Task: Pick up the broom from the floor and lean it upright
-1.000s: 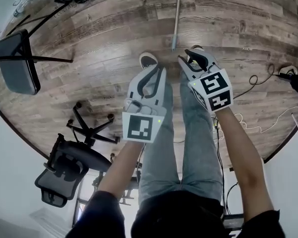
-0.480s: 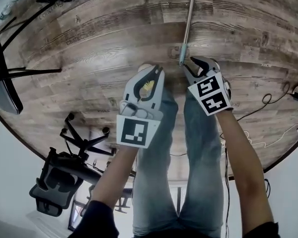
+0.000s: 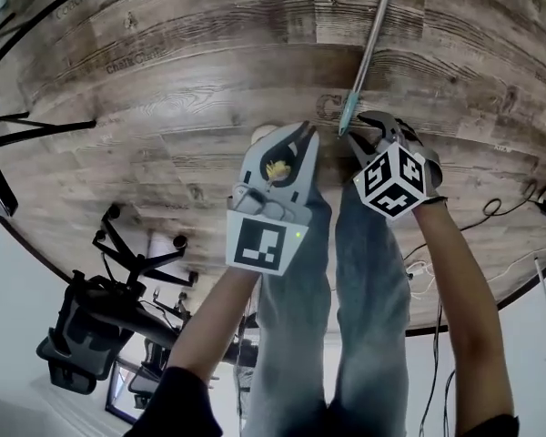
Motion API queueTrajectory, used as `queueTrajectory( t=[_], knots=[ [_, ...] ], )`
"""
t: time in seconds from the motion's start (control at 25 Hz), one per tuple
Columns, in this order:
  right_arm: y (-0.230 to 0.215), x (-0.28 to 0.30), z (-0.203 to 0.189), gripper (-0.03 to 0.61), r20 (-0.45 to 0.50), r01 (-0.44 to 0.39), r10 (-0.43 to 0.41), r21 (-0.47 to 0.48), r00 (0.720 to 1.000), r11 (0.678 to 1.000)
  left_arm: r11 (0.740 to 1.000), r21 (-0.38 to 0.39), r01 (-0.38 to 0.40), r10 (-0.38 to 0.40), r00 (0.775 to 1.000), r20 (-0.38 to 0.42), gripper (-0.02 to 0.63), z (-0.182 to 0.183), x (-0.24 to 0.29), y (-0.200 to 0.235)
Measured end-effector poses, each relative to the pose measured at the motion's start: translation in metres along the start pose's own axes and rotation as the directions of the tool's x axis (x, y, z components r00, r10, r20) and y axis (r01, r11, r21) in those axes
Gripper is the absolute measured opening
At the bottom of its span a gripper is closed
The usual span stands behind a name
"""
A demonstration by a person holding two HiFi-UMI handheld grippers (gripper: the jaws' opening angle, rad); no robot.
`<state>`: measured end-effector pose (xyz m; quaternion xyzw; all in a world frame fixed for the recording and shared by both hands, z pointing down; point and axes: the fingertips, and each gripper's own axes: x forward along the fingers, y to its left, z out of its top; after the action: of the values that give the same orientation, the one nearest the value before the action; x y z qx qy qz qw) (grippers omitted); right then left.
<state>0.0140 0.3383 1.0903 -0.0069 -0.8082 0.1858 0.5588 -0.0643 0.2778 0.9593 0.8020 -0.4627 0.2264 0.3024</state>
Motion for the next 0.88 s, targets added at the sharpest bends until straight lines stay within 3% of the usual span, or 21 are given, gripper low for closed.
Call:
queueTrajectory(
  t=[0.16,0.28,0.36,0.4,0.52,0.56,0.72,0.88],
  knots=[
    [-0.002,0.024,-0.007,0.150,-0.068,-0.042,0.028,-0.213,0.997,0.976,1.000,-0.019,-0.013,0.013,1.000,0.005,0.021,-0.015,0.009,0.010],
    [-0.005,0.041,-0.015,0.150,-0.131,-0.078,0.028,-0.391,0.991,0.917,0.999,-0.044,-0.029,0.029,1.000,0.009,0.021,-0.026,0.013,0.018],
    [-0.004,0.051,-0.022,0.150,-0.177,-0.110,0.016,-0.533,0.984,0.839,0.998,-0.049,-0.034,0.035,0.999,0.008,0.021,-0.032,0.013,0.024],
    [-0.003,0.055,-0.026,0.150,-0.202,-0.134,0.010,-0.613,0.979,0.779,0.998,-0.052,-0.037,0.037,0.999,0.005,0.021,-0.035,0.013,0.026],
    [0.008,0.064,-0.042,0.169,-0.276,-0.226,-0.018,-0.821,0.961,0.524,0.996,-0.071,-0.050,0.050,0.999,-0.001,0.021,-0.043,0.011,0.033],
    [0.011,0.067,-0.046,0.169,-0.292,-0.248,-0.025,-0.851,0.956,0.463,0.996,-0.075,-0.055,0.055,0.999,-0.002,0.021,-0.044,0.010,0.035],
    [0.014,0.075,-0.056,0.169,-0.304,-0.268,-0.053,-0.899,0.951,0.347,0.997,-0.067,-0.048,0.047,0.999,-0.008,0.021,-0.043,0.008,0.033],
    [0.009,0.080,-0.050,0.143,-0.283,-0.247,-0.066,-0.912,0.957,0.329,0.996,-0.069,-0.051,0.051,0.999,0.001,0.021,-0.040,0.012,0.033]
  ],
)
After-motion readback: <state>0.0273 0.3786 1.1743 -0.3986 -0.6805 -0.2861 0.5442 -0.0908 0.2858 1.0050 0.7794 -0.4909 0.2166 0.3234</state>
